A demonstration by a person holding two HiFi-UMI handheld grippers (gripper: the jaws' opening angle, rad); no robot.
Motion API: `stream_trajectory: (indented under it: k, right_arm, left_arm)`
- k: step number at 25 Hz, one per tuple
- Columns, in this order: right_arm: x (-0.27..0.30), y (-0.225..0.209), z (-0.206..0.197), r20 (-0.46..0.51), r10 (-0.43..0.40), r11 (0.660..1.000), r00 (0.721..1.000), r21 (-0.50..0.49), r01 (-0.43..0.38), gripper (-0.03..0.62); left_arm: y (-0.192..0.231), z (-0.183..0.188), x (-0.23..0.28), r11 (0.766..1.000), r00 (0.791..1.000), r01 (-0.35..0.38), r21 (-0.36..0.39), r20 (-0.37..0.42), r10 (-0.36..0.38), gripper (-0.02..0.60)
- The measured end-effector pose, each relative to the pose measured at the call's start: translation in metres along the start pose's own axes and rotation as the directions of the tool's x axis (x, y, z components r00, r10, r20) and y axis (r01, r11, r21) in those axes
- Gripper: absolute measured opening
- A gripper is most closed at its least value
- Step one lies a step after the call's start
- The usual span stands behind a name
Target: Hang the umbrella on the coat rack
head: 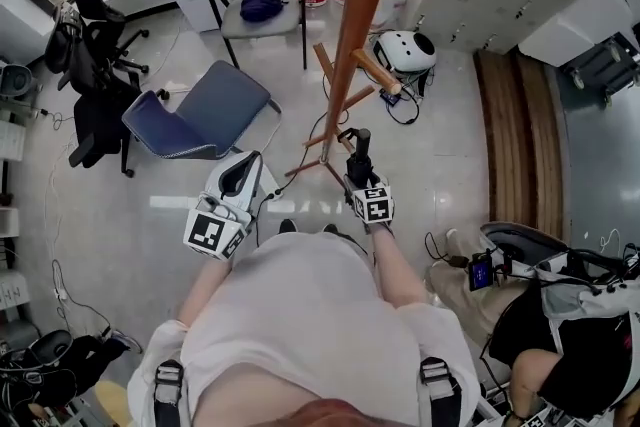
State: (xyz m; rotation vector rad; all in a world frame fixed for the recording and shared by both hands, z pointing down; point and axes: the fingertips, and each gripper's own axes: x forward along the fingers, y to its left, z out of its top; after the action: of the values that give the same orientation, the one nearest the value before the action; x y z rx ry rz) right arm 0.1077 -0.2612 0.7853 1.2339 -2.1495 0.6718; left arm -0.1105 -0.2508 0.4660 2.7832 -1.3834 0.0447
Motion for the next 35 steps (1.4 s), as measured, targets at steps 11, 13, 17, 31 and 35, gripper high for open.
stream_trajectory:
  k: [11,13,17,31,35]
  right_arm:
    - [0.032,0.003,0.004,-0.060,0.020,1.000,0.998,0.025,-0.018,0.261]
    - [0.037,0.003,0.004,-0.069,0.019,1.000,0.997,0.025,-0.018,0.261]
    - [0.043,-0.004,0.003,-0.089,0.010,0.998,0.996,0.057,-0.005,0.261]
    - [0.070,-0.009,-0.030,-0.180,-0.048,0.969,0.983,0.229,0.089,0.261]
    - [0.077,-0.008,-0.040,-0.199,-0.061,0.953,0.978,0.278,0.117,0.259]
  left_arm:
    - [0.003,-0.005,0.000,1.000,1.000,-0.015,-0.003,-0.007,0.015,0.011]
    - [0.003,-0.007,-0.001,1.000,1.000,-0.012,-0.005,-0.009,0.012,0.011]
    - [0.001,-0.007,0.001,1.000,1.000,-0.006,-0.010,-0.012,0.006,0.011]
    - [-0.014,-0.026,-0.011,0.999,0.997,0.048,-0.011,-0.066,-0.048,0.011]
    - [-0.012,-0.034,-0.015,0.999,0.994,0.052,-0.010,-0.098,-0.053,0.011]
